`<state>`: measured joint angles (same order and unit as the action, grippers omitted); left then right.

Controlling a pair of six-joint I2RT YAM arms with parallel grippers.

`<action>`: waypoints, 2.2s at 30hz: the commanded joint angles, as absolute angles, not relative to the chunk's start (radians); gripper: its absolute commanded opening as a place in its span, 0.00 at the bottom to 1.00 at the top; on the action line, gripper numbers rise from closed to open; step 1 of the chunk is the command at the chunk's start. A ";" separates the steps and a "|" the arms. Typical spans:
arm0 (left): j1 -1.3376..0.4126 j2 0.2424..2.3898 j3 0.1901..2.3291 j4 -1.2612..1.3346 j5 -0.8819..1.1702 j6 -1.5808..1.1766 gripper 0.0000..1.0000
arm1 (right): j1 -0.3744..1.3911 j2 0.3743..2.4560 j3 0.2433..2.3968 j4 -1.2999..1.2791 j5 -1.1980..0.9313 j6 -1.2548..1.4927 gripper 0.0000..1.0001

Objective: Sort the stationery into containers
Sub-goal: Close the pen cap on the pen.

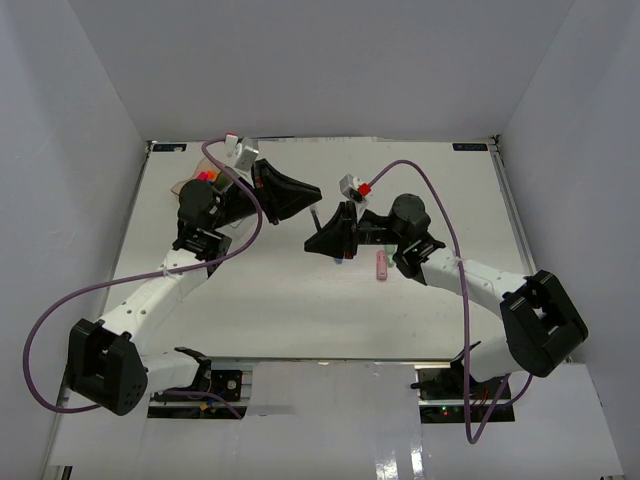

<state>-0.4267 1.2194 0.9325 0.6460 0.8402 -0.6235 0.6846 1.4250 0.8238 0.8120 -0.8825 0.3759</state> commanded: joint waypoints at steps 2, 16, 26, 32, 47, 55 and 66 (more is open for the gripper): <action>-0.455 1.227 0.959 0.528 0.841 -0.560 0.14 | 0.687 1.404 0.879 0.905 -0.888 0.373 0.08; -0.465 1.241 0.897 0.399 0.854 -0.525 0.00 | 0.632 1.355 0.965 0.934 -0.894 0.388 0.08; -0.480 1.296 0.874 0.371 0.887 -0.555 0.00 | 0.618 1.381 1.048 1.022 -0.920 0.446 0.08; -0.506 1.327 0.865 0.362 0.887 -0.568 0.00 | 0.617 1.408 1.112 1.017 -0.922 0.446 0.08; -0.506 1.275 0.942 0.304 0.795 -0.537 0.00 | 0.612 1.362 0.948 1.046 -0.910 0.480 0.08; -0.506 1.233 0.942 0.318 0.750 -0.497 0.00 | 0.614 1.351 0.911 0.997 -0.911 0.485 0.45; -0.506 1.204 1.046 0.245 0.589 -0.374 0.00 | 0.614 1.312 0.787 0.723 -0.908 0.362 0.88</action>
<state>-0.5064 1.2308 0.9874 0.2852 0.6586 -0.4374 0.6109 1.3491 0.8307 0.8120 -0.9169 0.4332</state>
